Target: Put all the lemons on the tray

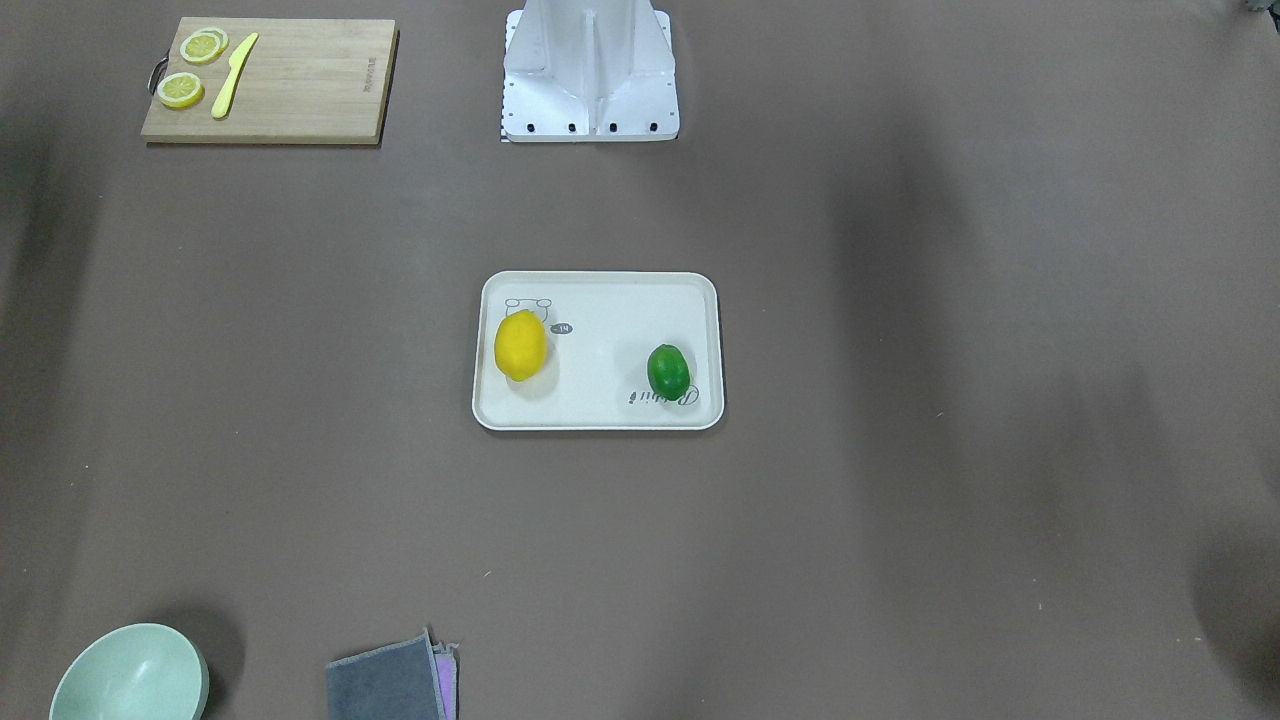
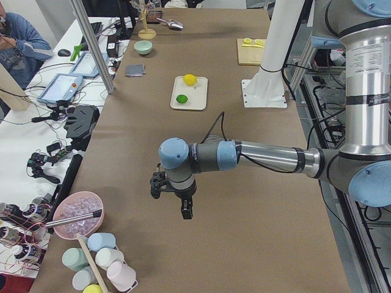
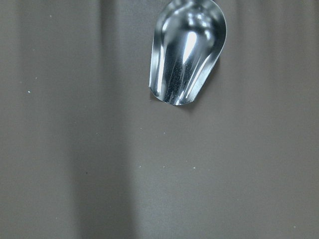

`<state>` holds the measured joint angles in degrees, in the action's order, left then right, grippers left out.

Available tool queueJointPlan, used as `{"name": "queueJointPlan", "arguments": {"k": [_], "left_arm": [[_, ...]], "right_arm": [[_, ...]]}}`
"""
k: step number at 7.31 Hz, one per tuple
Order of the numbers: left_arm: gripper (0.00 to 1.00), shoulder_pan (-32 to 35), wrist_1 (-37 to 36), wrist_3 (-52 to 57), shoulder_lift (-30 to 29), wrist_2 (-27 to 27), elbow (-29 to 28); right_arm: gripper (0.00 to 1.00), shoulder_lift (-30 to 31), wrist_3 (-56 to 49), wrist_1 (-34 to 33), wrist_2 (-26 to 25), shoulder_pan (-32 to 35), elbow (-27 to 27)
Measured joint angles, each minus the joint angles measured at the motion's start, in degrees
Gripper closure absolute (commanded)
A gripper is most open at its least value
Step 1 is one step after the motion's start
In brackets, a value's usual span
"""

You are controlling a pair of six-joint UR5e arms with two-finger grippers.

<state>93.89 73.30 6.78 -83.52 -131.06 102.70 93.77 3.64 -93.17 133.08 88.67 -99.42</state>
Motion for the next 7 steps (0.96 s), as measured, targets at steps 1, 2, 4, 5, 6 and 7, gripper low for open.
{"name": "queueJointPlan", "arguments": {"k": [1,2,4,5,6,7], "left_arm": [[0.02,3.23,-1.86,3.27,-0.01,2.80,-0.40],[0.02,4.62,-3.55,4.70,-0.37,3.97,-0.41],[0.02,5.34,-5.95,3.43,-0.47,-0.43,-0.74],[0.02,5.37,-6.14,1.57,-0.45,-1.55,-1.21],[0.02,5.38,-6.03,0.61,-0.45,-2.09,-0.94],[0.02,5.39,-5.18,0.42,-0.39,-2.32,-0.59]], "right_arm": [[0.00,0.01,-0.07,0.00,-0.01,0.00,0.10],[0.00,0.01,-0.09,0.00,-0.01,0.01,0.15],[0.00,0.01,-0.05,0.00,-0.02,0.01,0.19],[0.00,0.01,-0.04,0.02,-0.01,0.01,0.19],[0.00,0.01,-0.04,0.04,-0.02,-0.01,0.20],[0.00,0.01,-0.02,0.02,-0.02,-0.02,0.20]]}}
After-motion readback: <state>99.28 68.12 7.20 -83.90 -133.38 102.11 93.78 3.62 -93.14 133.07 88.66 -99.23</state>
